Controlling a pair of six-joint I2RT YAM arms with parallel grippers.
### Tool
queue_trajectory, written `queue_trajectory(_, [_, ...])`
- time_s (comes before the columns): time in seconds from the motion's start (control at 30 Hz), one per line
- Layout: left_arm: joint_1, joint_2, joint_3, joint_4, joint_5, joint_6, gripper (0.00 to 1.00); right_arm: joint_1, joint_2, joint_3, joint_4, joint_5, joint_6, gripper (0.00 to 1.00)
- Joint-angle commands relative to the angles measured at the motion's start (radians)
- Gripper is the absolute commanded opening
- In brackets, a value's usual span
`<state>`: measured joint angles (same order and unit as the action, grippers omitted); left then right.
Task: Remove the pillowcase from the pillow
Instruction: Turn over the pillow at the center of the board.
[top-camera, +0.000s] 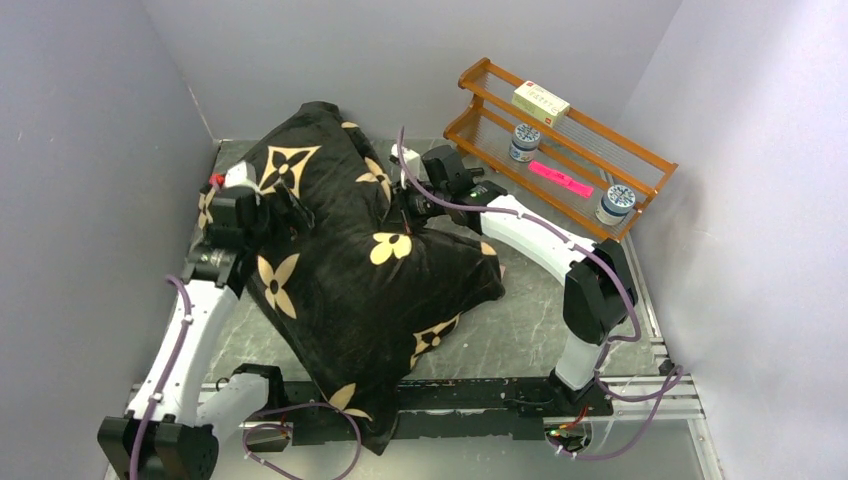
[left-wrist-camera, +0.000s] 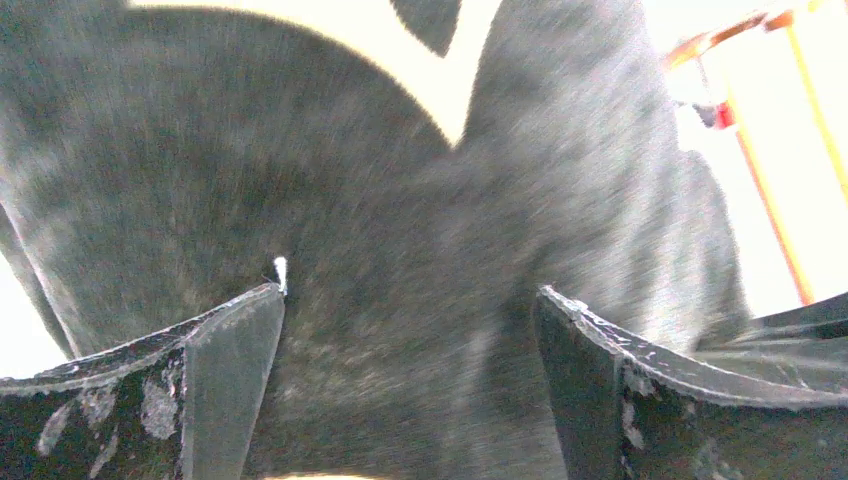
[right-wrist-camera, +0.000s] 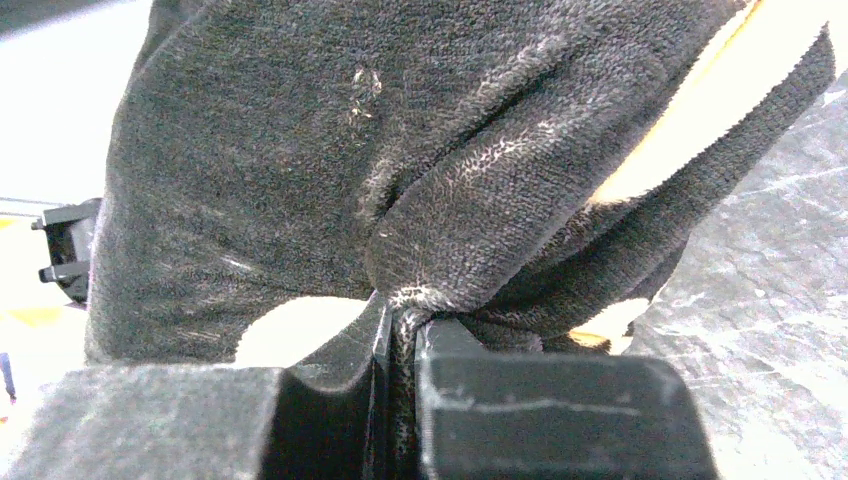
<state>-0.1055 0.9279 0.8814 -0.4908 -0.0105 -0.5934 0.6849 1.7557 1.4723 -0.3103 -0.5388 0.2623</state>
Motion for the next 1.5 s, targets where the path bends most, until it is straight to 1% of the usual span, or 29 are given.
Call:
queue_trajectory(0.0, [-0.003,0.107,0.329,-0.265,-0.059,0.063,1.00,0.055,-0.067,0.012,-0.006,-0.003,-0.066,0.00])
queue_trajectory(0.1, [-0.003,0.227,0.532,-0.369,-0.054,0.100,1.00,0.091,-0.071,0.009,-0.018,0.049,-0.087,0.00])
queue_trajectory(0.17, [-0.003,0.290,0.614,-0.374,-0.037,0.117,1.00,0.104,-0.073,0.011,-0.023,0.074,-0.092,0.00])
queue_trajectory(0.33, [-0.003,0.387,0.734,-0.333,0.002,0.129,1.00,0.144,-0.088,-0.016,0.004,0.098,-0.095,0.00])
queue_trajectory(0.4, [-0.003,0.419,0.748,-0.301,0.047,0.126,1.00,0.160,-0.086,-0.024,0.003,0.107,-0.098,0.00])
queue_trajectory(0.47, [-0.003,0.469,0.789,-0.311,0.081,0.121,1.00,0.170,-0.085,-0.025,0.002,0.116,-0.099,0.00])
queue_trajectory(0.7, [-0.003,0.657,0.928,-0.346,0.100,0.149,1.00,0.216,-0.097,-0.037,0.030,0.164,-0.107,0.00])
queue_trajectory(0.83, [-0.016,0.738,1.001,-0.394,0.055,0.185,1.00,0.252,-0.092,-0.046,0.053,0.195,-0.111,0.00])
queue_trajectory(1.03, [-0.097,0.781,1.030,-0.429,-0.153,0.207,1.00,0.321,-0.069,-0.056,0.073,0.262,-0.117,0.00])
queue_trajectory(1.13, [-0.149,0.814,1.064,-0.462,-0.298,0.220,1.00,0.353,-0.048,-0.046,0.077,0.277,-0.128,0.00])
queue_trajectory(1.2, [-0.167,0.835,1.062,-0.474,-0.362,0.221,1.00,0.374,-0.041,-0.042,0.083,0.288,-0.135,0.00])
queue_trajectory(1.33, [-0.170,0.869,1.021,-0.464,-0.421,0.217,1.00,0.414,-0.037,-0.034,0.085,0.329,-0.148,0.00])
queue_trajectory(1.47, [-0.171,0.908,0.988,-0.438,-0.383,0.218,1.00,0.434,-0.035,-0.032,0.093,0.341,-0.151,0.00])
